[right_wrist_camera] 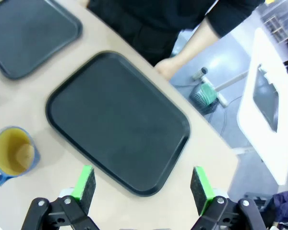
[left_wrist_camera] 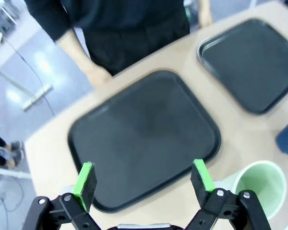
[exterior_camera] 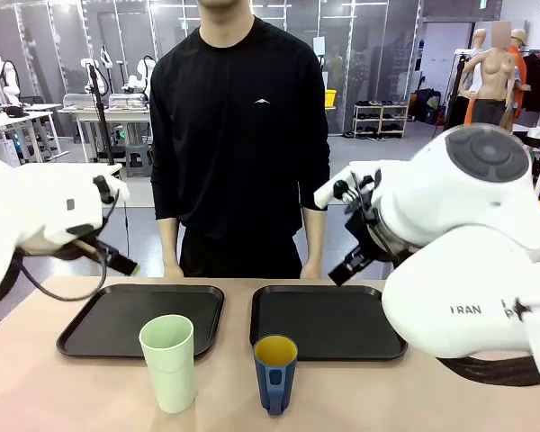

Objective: Sort and store the cups by type.
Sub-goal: Pick up the Reusable plastic cup.

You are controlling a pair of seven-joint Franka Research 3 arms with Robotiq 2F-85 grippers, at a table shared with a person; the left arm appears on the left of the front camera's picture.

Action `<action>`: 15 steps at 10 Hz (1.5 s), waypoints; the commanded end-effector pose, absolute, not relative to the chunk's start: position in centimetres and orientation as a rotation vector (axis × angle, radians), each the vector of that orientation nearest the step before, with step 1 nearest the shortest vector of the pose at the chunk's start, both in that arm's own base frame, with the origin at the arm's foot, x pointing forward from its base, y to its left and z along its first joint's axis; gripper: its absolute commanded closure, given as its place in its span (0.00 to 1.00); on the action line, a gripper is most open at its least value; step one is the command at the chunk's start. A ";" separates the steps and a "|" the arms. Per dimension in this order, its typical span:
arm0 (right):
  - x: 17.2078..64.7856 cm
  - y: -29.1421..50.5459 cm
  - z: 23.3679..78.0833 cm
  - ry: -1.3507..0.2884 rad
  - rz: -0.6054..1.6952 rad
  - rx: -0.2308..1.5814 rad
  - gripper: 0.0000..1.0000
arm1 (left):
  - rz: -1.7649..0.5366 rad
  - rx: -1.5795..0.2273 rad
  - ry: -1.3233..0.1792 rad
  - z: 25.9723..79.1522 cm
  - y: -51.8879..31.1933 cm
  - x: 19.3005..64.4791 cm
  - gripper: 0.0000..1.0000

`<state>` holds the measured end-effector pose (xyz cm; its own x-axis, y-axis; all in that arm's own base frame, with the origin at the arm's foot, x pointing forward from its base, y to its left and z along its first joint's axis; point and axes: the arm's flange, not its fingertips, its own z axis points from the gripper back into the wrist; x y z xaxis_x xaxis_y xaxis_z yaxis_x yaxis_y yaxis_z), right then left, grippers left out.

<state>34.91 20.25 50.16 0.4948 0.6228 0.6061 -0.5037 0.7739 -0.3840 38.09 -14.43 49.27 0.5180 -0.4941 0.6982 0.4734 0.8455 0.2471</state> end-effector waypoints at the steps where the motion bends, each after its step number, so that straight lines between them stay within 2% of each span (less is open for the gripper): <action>1: 32.6 22.0 52.4 -0.864 0.631 -0.255 0.00 | -0.570 0.048 -0.924 50.6 -15.2 33.3 0.00; 4: 29.6 22.8 54.2 -0.932 0.601 -0.306 0.00 | -0.631 0.077 -0.971 52.0 -15.9 30.0 0.00; 9: 29.6 22.2 54.0 -0.919 0.600 -0.318 0.00 | -0.694 0.110 -0.937 51.4 -15.8 30.3 0.00; 11: 31.5 20.2 53.2 -0.890 0.593 -0.315 0.00 | -0.651 0.121 -0.891 50.3 -14.0 32.1 0.00; 15: 38.1 13.5 49.5 -0.747 0.440 -0.226 0.00 | -0.547 0.077 -0.780 45.7 -7.6 37.8 0.00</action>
<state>36.84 14.91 50.97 0.6277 0.4970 0.5992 -0.3164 0.8661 -0.3869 39.00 -9.40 48.90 0.5819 -0.4978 0.6431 0.4324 0.8591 0.2737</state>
